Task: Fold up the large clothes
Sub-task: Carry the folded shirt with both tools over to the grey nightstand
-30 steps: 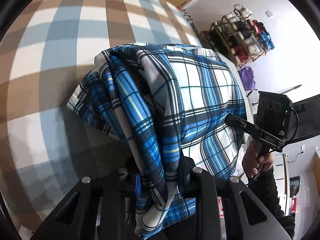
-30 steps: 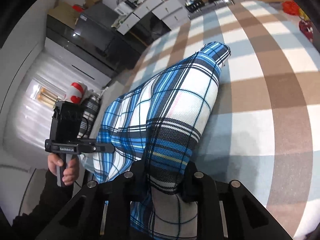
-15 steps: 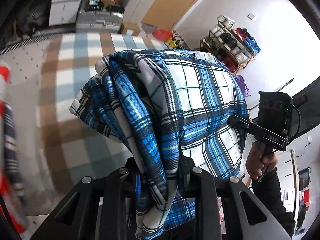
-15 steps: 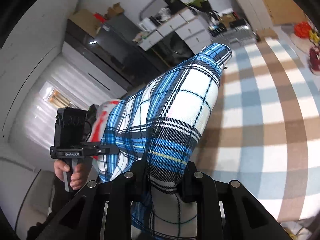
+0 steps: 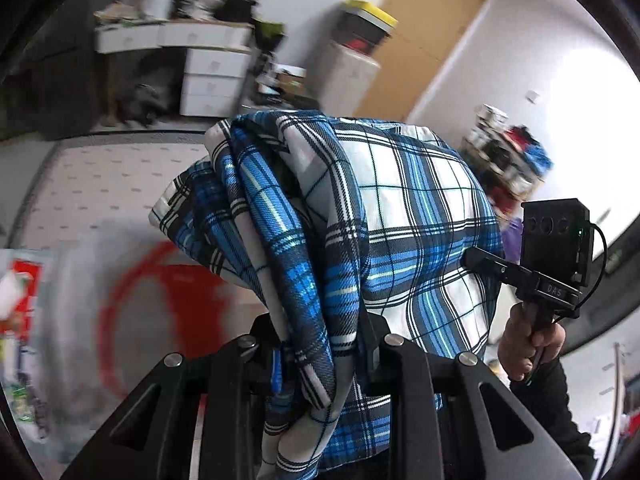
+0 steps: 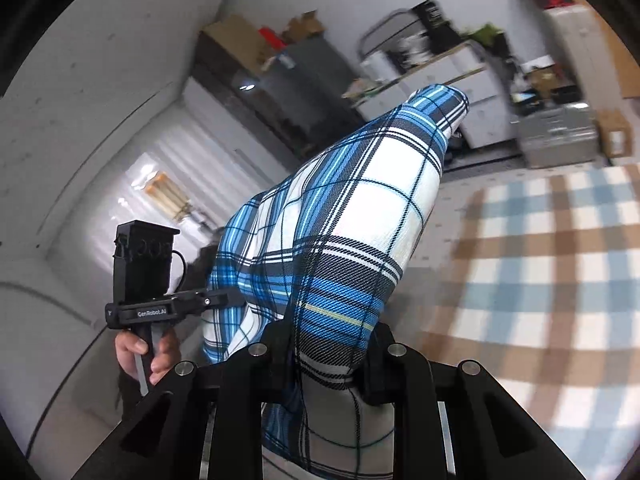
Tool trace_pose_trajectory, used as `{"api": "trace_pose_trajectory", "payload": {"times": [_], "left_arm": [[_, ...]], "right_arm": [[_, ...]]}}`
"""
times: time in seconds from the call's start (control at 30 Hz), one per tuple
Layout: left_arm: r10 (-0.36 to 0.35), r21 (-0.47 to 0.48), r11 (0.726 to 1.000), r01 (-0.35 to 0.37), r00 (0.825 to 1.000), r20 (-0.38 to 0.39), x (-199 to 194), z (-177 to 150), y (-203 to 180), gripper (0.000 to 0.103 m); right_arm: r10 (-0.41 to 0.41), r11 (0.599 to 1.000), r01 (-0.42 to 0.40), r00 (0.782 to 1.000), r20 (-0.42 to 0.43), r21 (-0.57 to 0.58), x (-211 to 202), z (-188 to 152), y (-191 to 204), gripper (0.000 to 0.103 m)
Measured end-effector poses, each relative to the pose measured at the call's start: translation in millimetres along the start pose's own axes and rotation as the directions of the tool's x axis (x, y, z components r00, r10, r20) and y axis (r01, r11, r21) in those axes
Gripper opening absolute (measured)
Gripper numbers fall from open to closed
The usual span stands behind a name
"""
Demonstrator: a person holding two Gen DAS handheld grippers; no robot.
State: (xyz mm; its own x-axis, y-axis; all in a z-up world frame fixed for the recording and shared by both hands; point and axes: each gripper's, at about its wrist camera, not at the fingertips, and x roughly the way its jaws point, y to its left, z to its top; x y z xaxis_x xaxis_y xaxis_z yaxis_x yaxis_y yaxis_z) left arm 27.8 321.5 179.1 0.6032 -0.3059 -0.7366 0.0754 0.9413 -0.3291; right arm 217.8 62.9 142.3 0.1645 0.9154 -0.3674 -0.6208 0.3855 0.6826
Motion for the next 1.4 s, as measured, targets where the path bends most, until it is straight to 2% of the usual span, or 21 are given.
{"api": "trace_pose_trajectory", "payload": {"times": [0.17,0.23,0.3,0.4,0.47,0.5,0.53,0.6,0.63,0.67,0.73,0.87,0.97,1.0,1.07,1.1,1.13,1.2,1.27,1.33,1.4], "left_arm": [[0.122,-0.109,0.987,-0.118,0.992,0.027,-18.5,0.0,78.7,0.02],[0.152,-0.161,0.976,-0.148,0.988,0.018,-6.7,-1.9,110.0,0.02],[0.188,-0.198,0.962,-0.191,0.982,-0.033,18.1,-4.7,137.0,0.02],[0.149,-0.307,0.936,-0.173,0.984,-0.1,60.4,-25.3,186.0,0.02],[0.069,-0.366,0.926,-0.092,0.995,-0.075,75.6,-38.0,206.1,0.021],[0.043,-0.381,0.922,-0.064,0.997,-0.065,78.4,-40.2,210.7,0.022],[0.015,-0.395,0.918,-0.035,0.998,-0.054,82.8,-43.6,214.8,0.026],[0.006,-0.4,0.916,-0.023,0.999,-0.045,88.0,-47.9,221.0,0.036],[0.02,-0.403,0.914,-0.04,0.998,-0.053,91.7,-50.4,223.3,0.047],[0.02,-0.414,0.91,-0.04,0.998,-0.053,95.6,-54.0,225.4,0.049],[0.005,-0.428,0.903,-0.028,0.998,-0.056,96.6,-55.5,231.6,0.049],[0.064,-0.413,0.907,-0.082,0.996,-0.056,73.4,-48.1,238.3,0.049],[0.112,-0.396,0.908,-0.139,0.99,-0.091,55.1,-49.0,232.5,0.049],[0.141,-0.385,0.907,-0.172,0.984,-0.107,46.7,-51.6,231.6,0.049],[0.186,-0.351,0.915,-0.201,0.98,-0.076,28.4,-51.1,221.0,0.049],[0.187,-0.348,0.918,-0.192,0.981,-0.047,20.5,-53.9,217.8,0.049],[0.181,-0.346,0.922,-0.176,0.983,-0.017,17.0,-52.8,211.9,0.049],[0.134,-0.322,0.941,-0.104,0.988,0.073,0.3,-57.9,194.4,0.049],[0.062,-0.288,0.957,-0.023,0.99,0.128,2.5,-59.6,178.3,0.049],[-0.009,-0.28,0.959,0.042,0.993,0.116,20.8,-61.6,174.7,0.049],[-0.034,-0.287,0.957,0.051,0.997,0.062,46.0,-67.7,176.6,0.049]], "right_arm": [[0.104,0.993,-0.1,0.992,-0.077,0.056,105.4,0.7,12.6,0.023],[0.125,0.989,-0.115,0.986,-0.109,0.091,150.1,-3.0,11.1,0.023],[0.133,0.988,-0.117,0.979,-0.155,0.104,189.9,-13.4,8.5,0.024],[0.127,0.982,-0.085,0.957,-0.26,0.168,247.9,-40.0,-16.8,0.028],[0.175,0.963,-0.109,0.949,-0.263,0.248,261.8,-54.4,-36.1,0.03],[0.195,0.963,-0.135,0.946,-0.257,0.234,261.7,-56.6,-37.4,0.032],[0.184,0.971,-0.133,0.947,-0.263,0.201,259.9,-55.6,-34.0,0.035],[0.147,0.984,-0.112,0.951,-0.272,0.142,254.9,-55.6,-26.7,0.036],[0.132,0.987,-0.1,0.95,-0.283,0.125,254.0,-56.6,-23.2,0.039],[0.11,0.992,-0.084,0.949,-0.297,0.099,252.3,-57.9,-17.7,0.042],[0.04,0.999,-0.036,0.949,-0.312,0.019,250.1,-60.7,-7.5,0.059],[-0.083,0.985,0.036,0.955,-0.284,-0.166,231.4,-64.8,21.7,0.062],[-0.214,0.937,0.135,0.951,-0.223,-0.323,221.5,-53.0,43.2,0.062],[-0.233,0.916,0.151,0.954,-0.188,-0.372,215.6,-49.8,52.4,0.062],[-0.261,0.856,0.202,0.964,-0.059,-0.476,200.4,-38.0,76.9,0.067],[-0.267,0.829,0.231,0.964,0.003,-0.509,195.8,-31.1,88.6,0.082],[-0.258,0.817,0.237,0.966,0.035,-0.525,194.8,-25.1,95.9,0.091],[-0.248,0.805,0.226,0.968,0.036,-0.548,208.1,-15.4,108.7,0.091],[-0.292,0.806,0.234,0.956,-0.02,-0.544,235.8,-11.1,109.5,0.091],[-0.344,0.82,0.234,0.931,-0.124,-0.522,268.4,-11.6,101.0,0.088],[-0.436,0.804,0.28,0.877,-0.2,-0.524,296.1,-28.4,89.6,0.086]]}}
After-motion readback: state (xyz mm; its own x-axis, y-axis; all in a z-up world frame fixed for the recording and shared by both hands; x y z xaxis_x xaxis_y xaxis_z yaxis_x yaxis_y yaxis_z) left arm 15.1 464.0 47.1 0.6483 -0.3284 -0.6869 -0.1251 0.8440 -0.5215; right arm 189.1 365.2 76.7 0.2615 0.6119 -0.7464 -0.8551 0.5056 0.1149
